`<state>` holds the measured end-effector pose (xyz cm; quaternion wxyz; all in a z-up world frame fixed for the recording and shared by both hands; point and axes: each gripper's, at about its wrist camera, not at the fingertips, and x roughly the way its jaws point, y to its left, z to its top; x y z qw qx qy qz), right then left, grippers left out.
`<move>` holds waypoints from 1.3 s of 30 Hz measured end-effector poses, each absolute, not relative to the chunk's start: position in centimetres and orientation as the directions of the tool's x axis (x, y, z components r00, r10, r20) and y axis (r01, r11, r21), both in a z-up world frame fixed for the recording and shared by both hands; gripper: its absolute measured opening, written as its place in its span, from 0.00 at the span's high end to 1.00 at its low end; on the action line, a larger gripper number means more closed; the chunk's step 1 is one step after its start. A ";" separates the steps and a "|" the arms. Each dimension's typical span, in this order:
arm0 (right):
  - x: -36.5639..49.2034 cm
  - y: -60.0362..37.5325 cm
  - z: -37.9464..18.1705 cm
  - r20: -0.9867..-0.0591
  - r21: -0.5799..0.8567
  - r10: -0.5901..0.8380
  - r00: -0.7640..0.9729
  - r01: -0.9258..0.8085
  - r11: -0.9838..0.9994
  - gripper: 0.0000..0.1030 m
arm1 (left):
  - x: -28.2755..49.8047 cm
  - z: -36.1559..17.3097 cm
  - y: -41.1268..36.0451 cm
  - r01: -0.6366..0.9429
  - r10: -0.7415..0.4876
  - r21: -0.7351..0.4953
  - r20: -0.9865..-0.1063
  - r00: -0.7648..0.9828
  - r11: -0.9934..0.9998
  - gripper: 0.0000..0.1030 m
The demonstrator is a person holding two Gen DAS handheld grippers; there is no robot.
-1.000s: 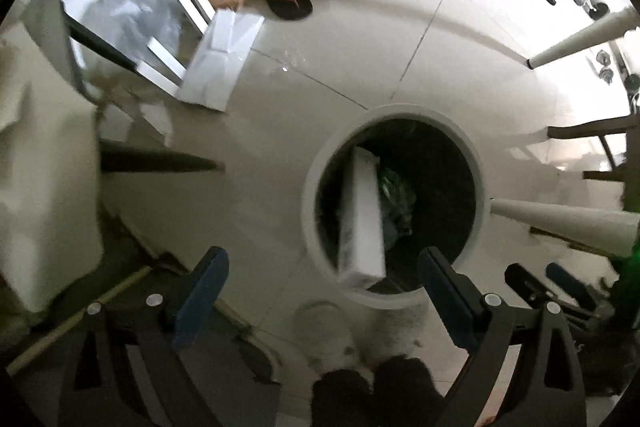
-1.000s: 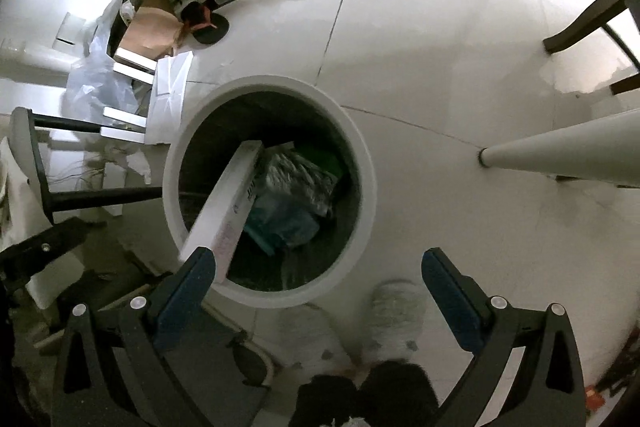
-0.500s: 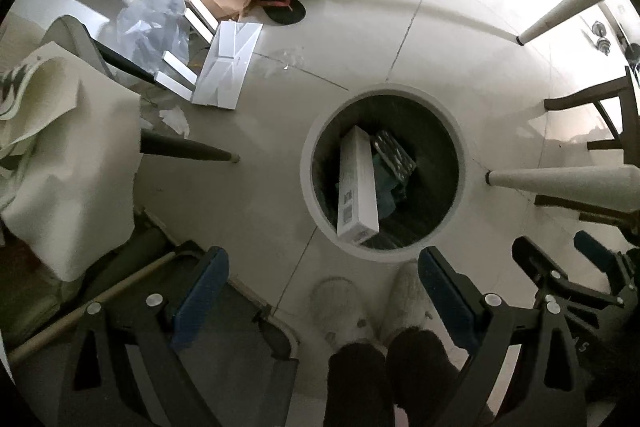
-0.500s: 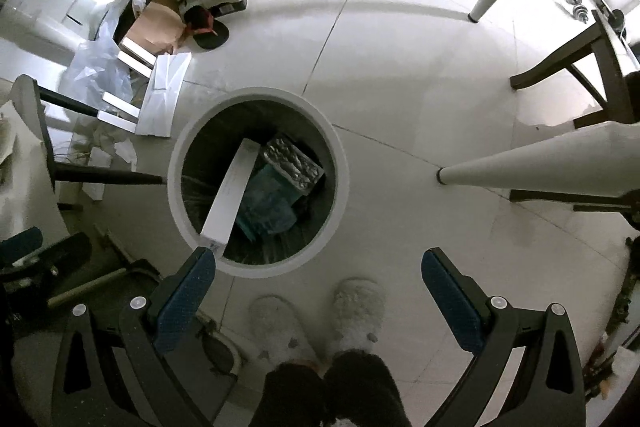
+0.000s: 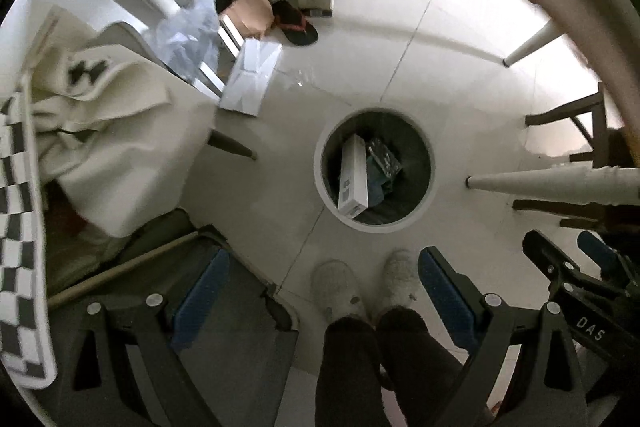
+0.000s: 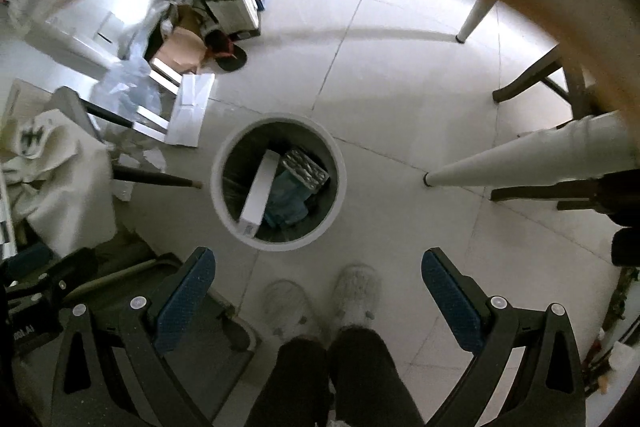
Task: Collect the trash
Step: 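Grasp the orange snack bag with the left tool while the right tool grasps the green medicine box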
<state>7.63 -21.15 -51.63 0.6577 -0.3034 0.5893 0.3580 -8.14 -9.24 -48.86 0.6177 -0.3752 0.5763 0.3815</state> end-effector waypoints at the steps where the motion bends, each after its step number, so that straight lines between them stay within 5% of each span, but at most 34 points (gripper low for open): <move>1: 7.5 -21.4 -49.8 -0.992 0.026 0.119 0.049 -0.829 0.558 0.00 | -8.2 -47.8 -9.3 -0.906 0.045 -0.026 -0.998 0.049 0.422 0.06; 14: 6.0 -21.9 -29.8 -0.978 0.097 0.209 0.023 -0.833 0.545 0.00 | -10.4 -30.0 -10.8 -0.909 0.171 -0.008 -0.981 0.087 0.416 0.06; 22: 12.4 -18.1 -22.0 -0.951 0.175 0.308 0.037 -0.756 0.630 0.00 | -5.9 -23.1 -6.8 -0.905 0.316 0.032 -0.942 0.115 0.425 0.06; 31: 28.7 -9.4 -20.1 -0.950 0.083 0.274 0.149 -0.725 0.683 0.00 | 6.9 -20.6 3.0 -0.898 0.395 0.079 -0.912 0.110 0.434 0.06; 39: 45.8 3.2 -24.1 -0.970 -0.087 0.119 0.212 -0.761 0.642 0.00 | 21.3 -22.8 14.1 -0.915 0.360 0.115 -0.933 0.034 0.386 0.05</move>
